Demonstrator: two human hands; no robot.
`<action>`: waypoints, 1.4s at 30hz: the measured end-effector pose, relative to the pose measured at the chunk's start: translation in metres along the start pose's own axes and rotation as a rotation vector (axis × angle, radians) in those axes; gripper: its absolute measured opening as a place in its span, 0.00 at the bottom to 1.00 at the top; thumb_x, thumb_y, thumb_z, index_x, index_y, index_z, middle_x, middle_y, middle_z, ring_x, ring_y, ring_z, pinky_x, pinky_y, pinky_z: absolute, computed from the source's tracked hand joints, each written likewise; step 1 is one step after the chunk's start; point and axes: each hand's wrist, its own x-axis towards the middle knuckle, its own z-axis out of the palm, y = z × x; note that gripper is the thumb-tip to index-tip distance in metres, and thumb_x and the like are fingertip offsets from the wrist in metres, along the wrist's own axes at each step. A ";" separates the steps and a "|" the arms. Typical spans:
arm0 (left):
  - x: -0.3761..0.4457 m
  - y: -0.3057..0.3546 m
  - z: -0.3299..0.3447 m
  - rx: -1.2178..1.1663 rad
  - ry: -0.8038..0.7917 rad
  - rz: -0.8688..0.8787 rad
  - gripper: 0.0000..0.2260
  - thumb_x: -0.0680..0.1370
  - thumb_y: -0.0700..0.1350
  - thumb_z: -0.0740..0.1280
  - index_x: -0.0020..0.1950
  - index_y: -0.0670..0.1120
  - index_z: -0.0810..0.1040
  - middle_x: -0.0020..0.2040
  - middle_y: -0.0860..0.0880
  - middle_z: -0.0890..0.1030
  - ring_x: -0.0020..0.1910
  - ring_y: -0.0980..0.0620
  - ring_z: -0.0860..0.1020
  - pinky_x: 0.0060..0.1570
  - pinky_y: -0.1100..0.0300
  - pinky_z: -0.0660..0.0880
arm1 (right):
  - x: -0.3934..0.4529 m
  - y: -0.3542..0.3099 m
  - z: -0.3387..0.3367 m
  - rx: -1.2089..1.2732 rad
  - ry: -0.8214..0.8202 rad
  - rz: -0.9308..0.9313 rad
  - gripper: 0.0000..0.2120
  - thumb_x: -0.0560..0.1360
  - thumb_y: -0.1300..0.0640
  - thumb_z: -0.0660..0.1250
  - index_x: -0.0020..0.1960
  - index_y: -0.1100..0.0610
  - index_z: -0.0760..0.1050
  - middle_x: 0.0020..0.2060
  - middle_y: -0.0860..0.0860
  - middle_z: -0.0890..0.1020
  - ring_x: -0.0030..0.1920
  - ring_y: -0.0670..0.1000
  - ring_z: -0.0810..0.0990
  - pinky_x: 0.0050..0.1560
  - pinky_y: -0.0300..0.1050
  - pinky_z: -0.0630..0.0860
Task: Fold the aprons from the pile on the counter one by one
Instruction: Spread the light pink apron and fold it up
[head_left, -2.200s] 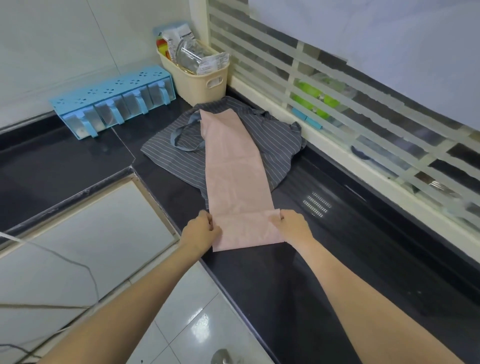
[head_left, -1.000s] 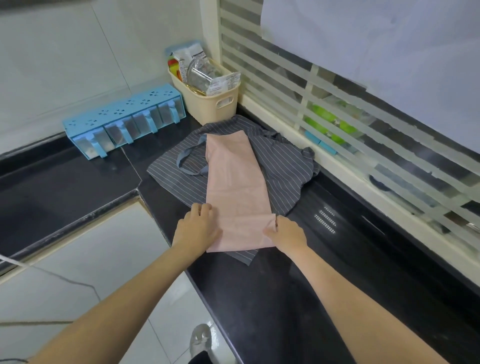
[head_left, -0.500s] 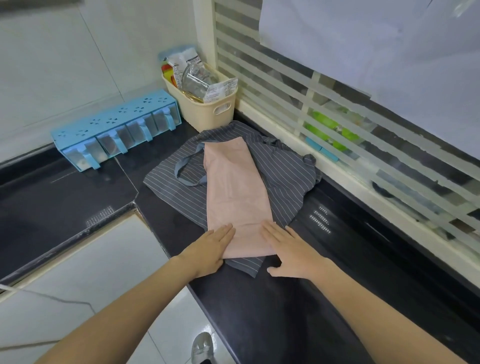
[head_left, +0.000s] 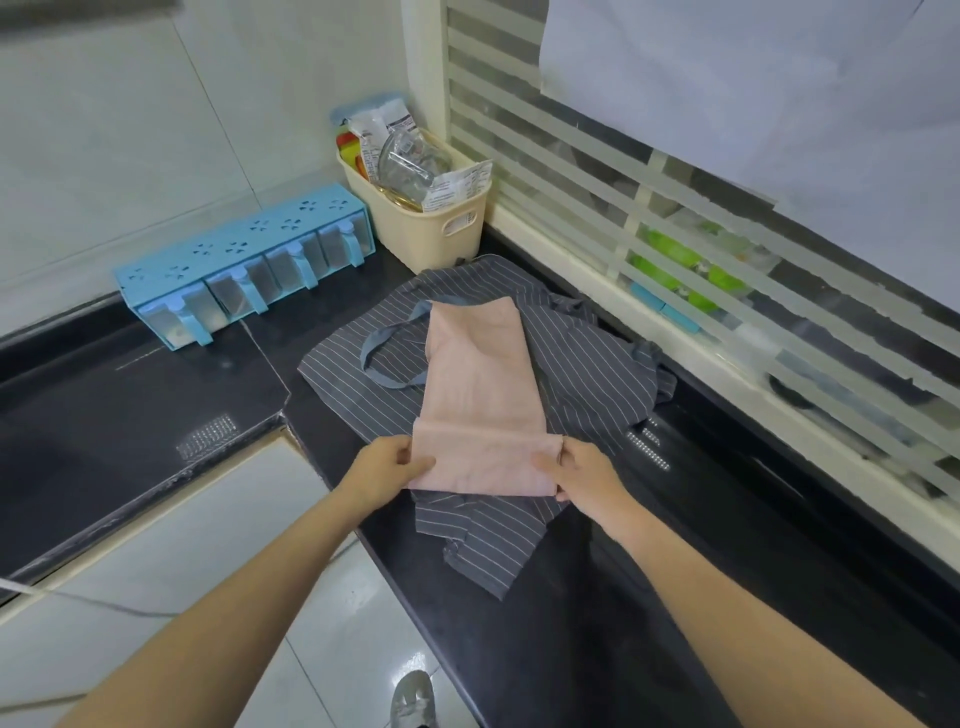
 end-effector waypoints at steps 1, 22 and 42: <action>0.003 0.000 0.001 0.016 0.012 -0.026 0.11 0.78 0.46 0.66 0.54 0.39 0.78 0.52 0.45 0.81 0.52 0.46 0.78 0.54 0.53 0.75 | 0.003 -0.001 0.005 -0.079 0.041 0.011 0.08 0.78 0.51 0.62 0.52 0.55 0.74 0.46 0.51 0.79 0.44 0.51 0.77 0.47 0.46 0.75; 0.035 0.024 -0.002 1.007 -0.356 0.537 0.34 0.76 0.60 0.62 0.77 0.57 0.49 0.77 0.49 0.50 0.72 0.41 0.52 0.69 0.46 0.56 | 0.015 0.010 0.036 -0.896 0.036 -0.464 0.35 0.72 0.38 0.56 0.68 0.63 0.68 0.69 0.59 0.69 0.70 0.57 0.69 0.67 0.50 0.66; 0.095 0.036 -0.062 -0.024 0.159 -0.196 0.14 0.80 0.41 0.58 0.65 0.40 0.64 0.33 0.46 0.79 0.26 0.52 0.79 0.31 0.60 0.78 | 0.047 -0.064 0.079 -1.313 -0.068 -0.319 0.26 0.82 0.56 0.51 0.75 0.67 0.48 0.73 0.64 0.51 0.72 0.63 0.55 0.67 0.57 0.61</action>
